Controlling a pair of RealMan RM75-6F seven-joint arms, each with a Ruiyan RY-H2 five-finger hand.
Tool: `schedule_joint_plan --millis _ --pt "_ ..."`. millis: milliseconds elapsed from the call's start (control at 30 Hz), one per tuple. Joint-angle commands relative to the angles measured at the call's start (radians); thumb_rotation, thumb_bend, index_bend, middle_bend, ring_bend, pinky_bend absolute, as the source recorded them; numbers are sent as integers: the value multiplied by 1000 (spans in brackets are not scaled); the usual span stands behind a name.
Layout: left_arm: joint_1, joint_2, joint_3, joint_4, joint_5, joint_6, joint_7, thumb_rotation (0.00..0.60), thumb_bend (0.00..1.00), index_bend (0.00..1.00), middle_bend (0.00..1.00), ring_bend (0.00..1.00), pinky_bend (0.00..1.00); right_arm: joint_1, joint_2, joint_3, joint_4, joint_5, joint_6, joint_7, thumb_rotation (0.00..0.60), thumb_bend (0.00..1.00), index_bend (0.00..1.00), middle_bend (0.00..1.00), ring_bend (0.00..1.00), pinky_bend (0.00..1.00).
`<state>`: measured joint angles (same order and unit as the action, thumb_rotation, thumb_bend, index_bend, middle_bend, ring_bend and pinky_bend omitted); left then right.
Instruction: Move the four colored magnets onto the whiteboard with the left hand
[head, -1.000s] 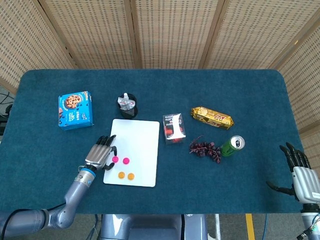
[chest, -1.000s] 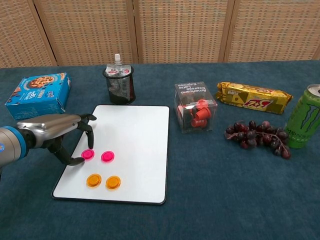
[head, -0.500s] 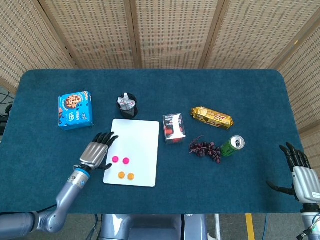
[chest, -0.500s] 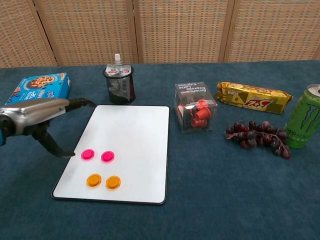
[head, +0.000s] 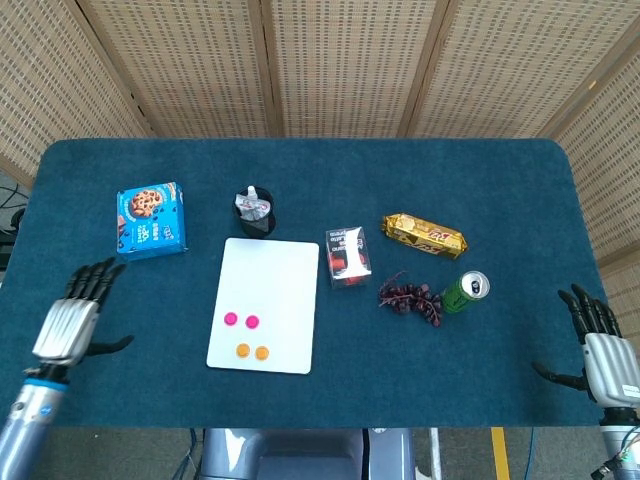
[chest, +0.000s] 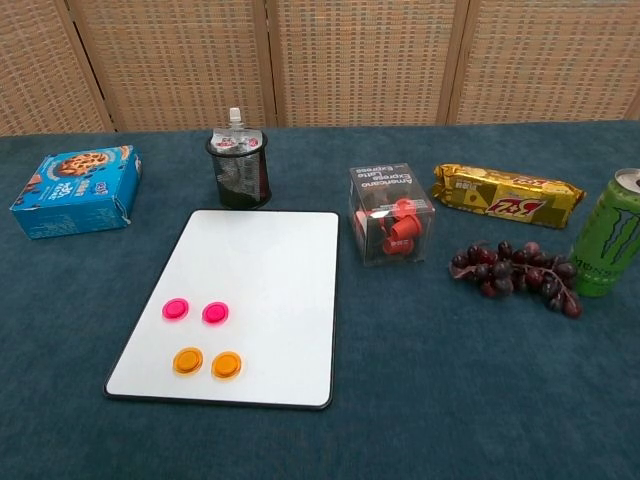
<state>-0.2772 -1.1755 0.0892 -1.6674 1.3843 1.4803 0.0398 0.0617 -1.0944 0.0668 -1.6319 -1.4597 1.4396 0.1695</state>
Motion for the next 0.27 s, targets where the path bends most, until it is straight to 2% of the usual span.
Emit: schedule_joint_plan --millis 33,267 --pt "63 36 12 35 20 62 -49 600 0 0 0 0 0 -3 -4 2 -2 2 7 -8 600 53 16 0 0 0" --pt "99 70 2 45 63 80 -101 600 0 0 0 0 0 -6 -8 4 -3 1 18 -25 600 53 16 0 0 0"
